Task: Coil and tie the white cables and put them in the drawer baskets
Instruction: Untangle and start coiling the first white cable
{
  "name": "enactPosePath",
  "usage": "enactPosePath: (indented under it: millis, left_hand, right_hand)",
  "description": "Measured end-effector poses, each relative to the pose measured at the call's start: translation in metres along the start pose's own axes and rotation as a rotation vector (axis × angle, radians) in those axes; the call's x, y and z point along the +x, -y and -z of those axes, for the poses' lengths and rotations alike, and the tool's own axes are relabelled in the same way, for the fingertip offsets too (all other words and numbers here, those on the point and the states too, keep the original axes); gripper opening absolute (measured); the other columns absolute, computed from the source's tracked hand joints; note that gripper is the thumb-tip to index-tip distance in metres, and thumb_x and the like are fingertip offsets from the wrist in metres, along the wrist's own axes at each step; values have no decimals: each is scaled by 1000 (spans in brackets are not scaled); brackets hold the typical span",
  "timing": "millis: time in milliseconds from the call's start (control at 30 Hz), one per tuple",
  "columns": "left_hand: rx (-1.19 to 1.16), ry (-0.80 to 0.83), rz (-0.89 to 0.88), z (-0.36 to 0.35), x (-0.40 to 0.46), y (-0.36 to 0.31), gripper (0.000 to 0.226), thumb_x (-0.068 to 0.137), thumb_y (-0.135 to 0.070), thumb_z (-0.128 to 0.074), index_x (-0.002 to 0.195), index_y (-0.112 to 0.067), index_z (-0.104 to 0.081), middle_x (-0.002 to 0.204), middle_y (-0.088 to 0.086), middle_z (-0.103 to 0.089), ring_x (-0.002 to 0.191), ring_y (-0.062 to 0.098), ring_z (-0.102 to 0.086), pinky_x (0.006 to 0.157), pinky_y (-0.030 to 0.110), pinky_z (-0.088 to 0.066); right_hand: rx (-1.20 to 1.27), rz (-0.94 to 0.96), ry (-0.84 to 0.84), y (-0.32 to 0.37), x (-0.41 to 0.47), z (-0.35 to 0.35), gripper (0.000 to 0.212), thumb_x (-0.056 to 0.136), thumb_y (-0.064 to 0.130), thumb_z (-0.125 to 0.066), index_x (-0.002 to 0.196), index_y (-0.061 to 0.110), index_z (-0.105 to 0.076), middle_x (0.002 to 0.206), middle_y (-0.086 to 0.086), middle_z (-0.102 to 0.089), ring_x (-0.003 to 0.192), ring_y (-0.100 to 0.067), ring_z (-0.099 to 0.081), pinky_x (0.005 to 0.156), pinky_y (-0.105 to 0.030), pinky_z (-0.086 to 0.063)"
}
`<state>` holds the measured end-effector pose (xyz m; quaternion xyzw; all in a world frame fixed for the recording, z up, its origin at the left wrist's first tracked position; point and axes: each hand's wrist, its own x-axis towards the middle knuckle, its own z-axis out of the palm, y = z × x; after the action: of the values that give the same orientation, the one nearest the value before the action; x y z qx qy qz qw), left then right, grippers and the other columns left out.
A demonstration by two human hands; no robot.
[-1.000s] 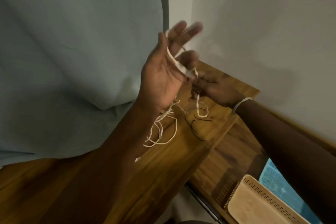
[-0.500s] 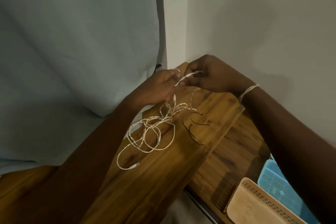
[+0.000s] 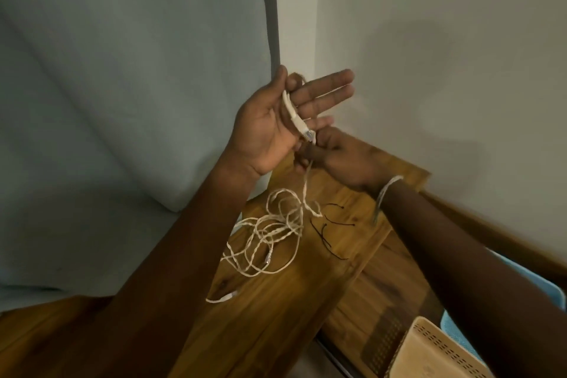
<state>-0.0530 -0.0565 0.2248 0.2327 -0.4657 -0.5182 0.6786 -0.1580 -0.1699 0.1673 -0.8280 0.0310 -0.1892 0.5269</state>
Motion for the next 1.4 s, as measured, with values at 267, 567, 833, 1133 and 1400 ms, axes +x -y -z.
enactPosePath:
  millis: [267, 567, 833, 1133, 1400]
  left_hand:
    - [578, -328, -32, 28, -5, 5, 25, 103, -33, -35, 108, -17, -54, 146, 4, -50, 125, 29, -58, 102, 44, -43]
    - [1235, -247, 406, 52, -30, 18, 31, 104, -39, -35, 107, -17, -55, 79, 9, -70, 69, 19, -66, 81, 42, -55]
    - [500, 10, 305, 47, -26, -10, 23, 95, -20, -46, 89, -1, -57, 40, 1, -39, 31, 7, -32, 63, 32, -54]
    - [329, -309, 111, 61, -33, -24, 38, 105, -24, -27, 81, -9, -52, 38, -7, -35, 30, 5, -27, 65, 29, -47]
    - [168, -382, 39, 77, -47, -40, 41, 107, -28, -26, 81, -12, -53, 39, -7, -37, 30, 5, -28, 68, 27, -51]
  right_hand:
    - [-39, -280, 200, -18, -13, -25, 15, 102, 24, -54, 95, 16, -65, 72, -7, -66, 66, -18, -64, 69, -39, -54]
    - [-784, 198, -11, 36, -1, 24, 18, 87, 31, -70, 92, 15, -75, 79, 6, -68, 63, -7, -59, 61, -27, -51]
    - [-198, 294, -160, 26, 18, 23, 15, 93, 6, -66, 107, 1, -64, 95, -4, -66, 87, -11, -66, 77, -19, -54]
    - [-325, -155, 106, -51, 11, -30, 30, 91, 39, -70, 108, 14, -68, 101, -5, -71, 91, -16, -67, 79, -28, -54]
    - [-596, -380, 107, -149, -7, -78, 67, 82, 10, -73, 143, 10, -44, 139, -18, -48, 126, -37, -50, 102, -39, -44]
